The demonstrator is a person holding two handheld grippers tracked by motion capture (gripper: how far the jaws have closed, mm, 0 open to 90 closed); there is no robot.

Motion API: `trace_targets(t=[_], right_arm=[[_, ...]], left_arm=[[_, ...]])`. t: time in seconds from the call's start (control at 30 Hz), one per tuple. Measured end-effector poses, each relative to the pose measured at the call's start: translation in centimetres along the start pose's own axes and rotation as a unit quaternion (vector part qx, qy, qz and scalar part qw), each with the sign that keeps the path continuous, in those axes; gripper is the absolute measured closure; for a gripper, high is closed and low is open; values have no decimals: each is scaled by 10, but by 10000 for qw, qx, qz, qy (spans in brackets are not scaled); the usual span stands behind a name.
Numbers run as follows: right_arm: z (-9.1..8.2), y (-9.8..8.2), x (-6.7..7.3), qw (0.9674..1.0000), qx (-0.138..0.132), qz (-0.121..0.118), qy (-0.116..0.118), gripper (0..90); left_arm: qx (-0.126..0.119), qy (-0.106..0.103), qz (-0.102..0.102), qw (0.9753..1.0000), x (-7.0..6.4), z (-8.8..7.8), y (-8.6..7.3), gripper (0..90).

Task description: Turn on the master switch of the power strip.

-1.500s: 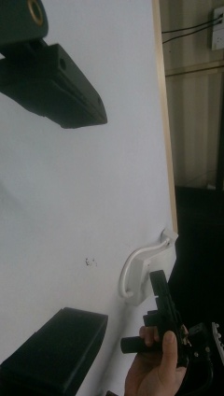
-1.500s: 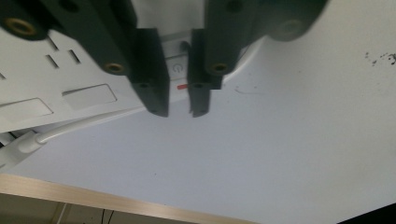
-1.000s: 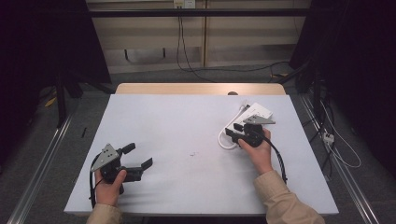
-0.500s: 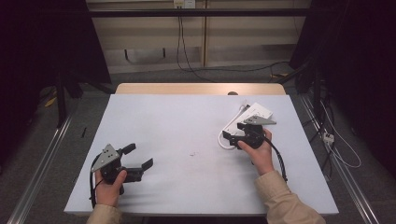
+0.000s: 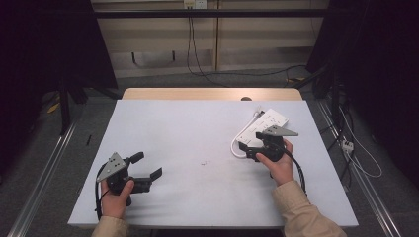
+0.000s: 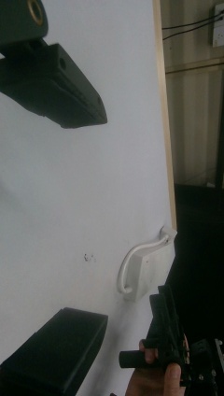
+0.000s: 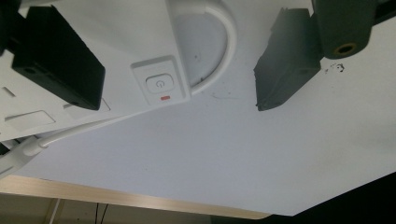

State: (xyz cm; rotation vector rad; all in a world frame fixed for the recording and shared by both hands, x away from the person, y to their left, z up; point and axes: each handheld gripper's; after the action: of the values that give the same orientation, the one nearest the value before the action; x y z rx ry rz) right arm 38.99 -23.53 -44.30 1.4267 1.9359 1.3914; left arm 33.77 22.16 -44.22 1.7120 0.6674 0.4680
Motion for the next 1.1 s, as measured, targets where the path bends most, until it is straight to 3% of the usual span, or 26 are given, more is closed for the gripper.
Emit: trace_targets(t=[1.1], right_arm=[[-30, -12, 5, 9997, -74, -61, 208, 130]], left_arm=[[6, 20, -31, 10000, -1, -1, 0, 48]])
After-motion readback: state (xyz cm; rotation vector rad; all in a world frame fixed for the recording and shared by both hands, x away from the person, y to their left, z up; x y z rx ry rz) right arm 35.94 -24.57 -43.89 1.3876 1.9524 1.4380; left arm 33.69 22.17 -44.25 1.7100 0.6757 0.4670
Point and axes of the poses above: each handheld gripper's, and its own axes: z roughly forward along the jaws, y roughly out of its top, x roughly to its left, and after that the axes turned 7 degrees about z, right-handed
